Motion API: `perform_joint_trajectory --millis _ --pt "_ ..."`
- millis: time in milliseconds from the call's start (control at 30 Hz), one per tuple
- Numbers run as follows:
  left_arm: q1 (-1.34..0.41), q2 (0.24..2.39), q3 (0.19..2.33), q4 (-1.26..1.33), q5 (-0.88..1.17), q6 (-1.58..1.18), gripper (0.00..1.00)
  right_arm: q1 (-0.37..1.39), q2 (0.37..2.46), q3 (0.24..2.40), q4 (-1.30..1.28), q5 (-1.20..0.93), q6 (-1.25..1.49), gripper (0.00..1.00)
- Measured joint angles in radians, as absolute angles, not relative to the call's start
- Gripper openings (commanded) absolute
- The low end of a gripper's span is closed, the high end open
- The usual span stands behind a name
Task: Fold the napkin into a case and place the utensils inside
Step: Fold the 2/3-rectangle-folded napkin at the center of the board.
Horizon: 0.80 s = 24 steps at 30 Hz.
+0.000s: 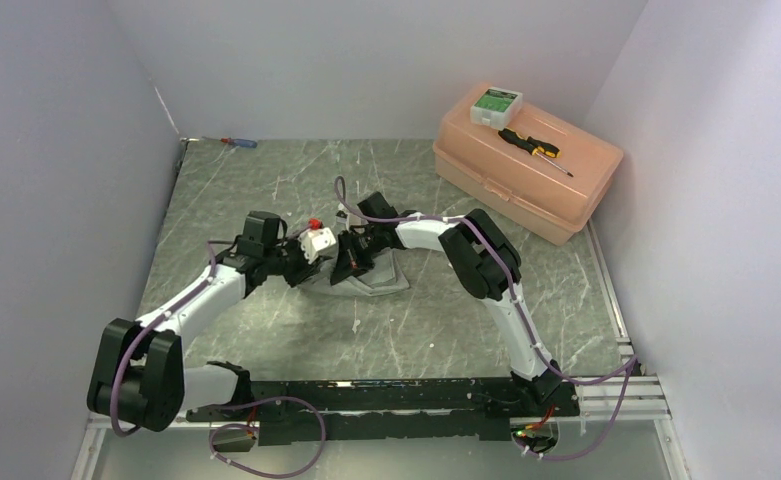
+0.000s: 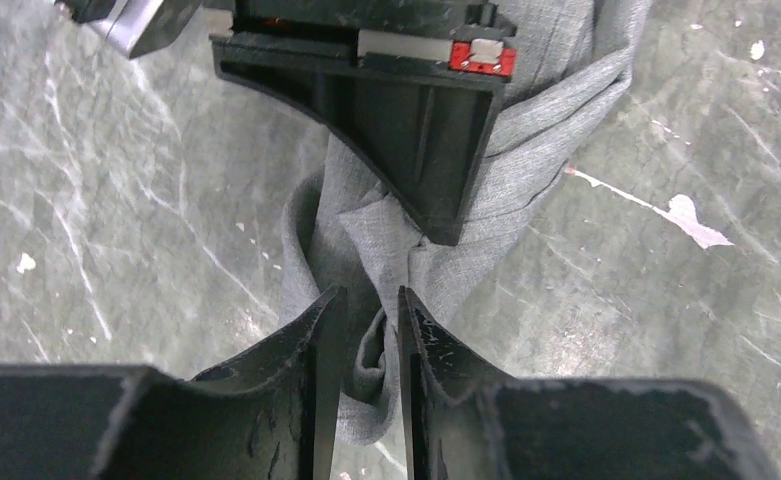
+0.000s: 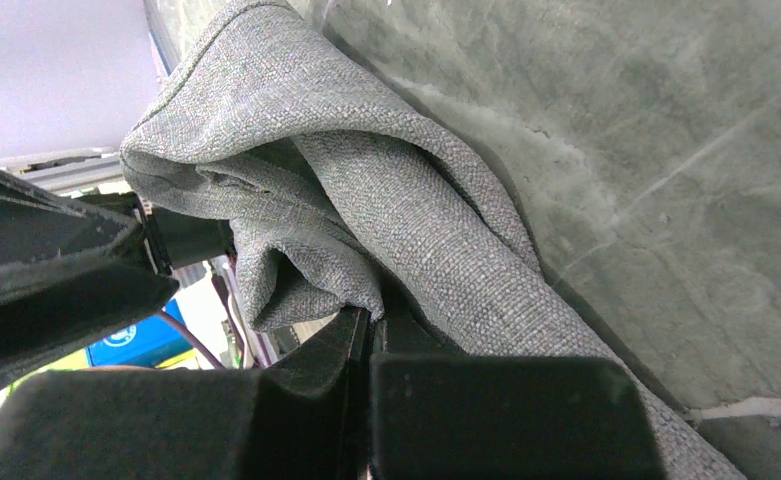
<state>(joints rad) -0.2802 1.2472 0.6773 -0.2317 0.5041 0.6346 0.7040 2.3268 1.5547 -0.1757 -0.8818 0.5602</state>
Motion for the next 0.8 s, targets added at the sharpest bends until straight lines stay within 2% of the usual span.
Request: perform_joint_trajectory --millis 100,233,400,467,567,800 --pt "-0.301 1.245 0.677 -0.229 0.507 0.667 0.34 0.705 2.327 1.555 -0.176 -0.881 0.561 0.00" --pt "-0.358 1.230 0.670 -0.218 0.511 0.736 0.24 0.705 2.327 1.555 -0.175 -0.882 0.562 0.00" --pt "-0.454 1.126 0.562 -0.184 0.543 0.919 0.21 0.705 2.328 1.555 -0.173 -0.883 0.569 0.00" --pt "-0.472 1.111 0.518 -0.179 0.551 0.985 0.17 0.704 2.328 1.555 -0.172 -0.885 0.569 0.00" --pt "-0.476 1.174 0.502 -0.156 0.525 1.039 0.12 0.704 2.328 1.554 -0.169 -0.887 0.569 0.00" --pt "-0.475 1.302 0.523 -0.091 0.435 1.108 0.11 0.703 2.328 1.544 -0.144 -0.902 0.570 0.00"
